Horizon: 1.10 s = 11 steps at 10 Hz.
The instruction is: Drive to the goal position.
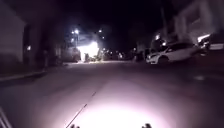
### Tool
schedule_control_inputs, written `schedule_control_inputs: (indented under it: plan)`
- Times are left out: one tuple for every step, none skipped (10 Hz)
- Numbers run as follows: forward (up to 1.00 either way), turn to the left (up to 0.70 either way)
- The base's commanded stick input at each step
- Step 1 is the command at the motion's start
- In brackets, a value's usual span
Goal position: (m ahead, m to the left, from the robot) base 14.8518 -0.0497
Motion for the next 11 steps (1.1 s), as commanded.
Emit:
schedule_control_inputs:
  plan:
    - [0.70, 0.00]
    - [0.70, 0.00]
    - [0.70, 0.00]
    - [0.70, 0.00]
    - [0.70, 0.00]
    - [0.70, 0.00]
    - [0.70, 0.00]
    - [0.70, 0.00]
    - [0.70, 0.00]
    - [0.70, 0.00]
    - [0.70, 0.00]
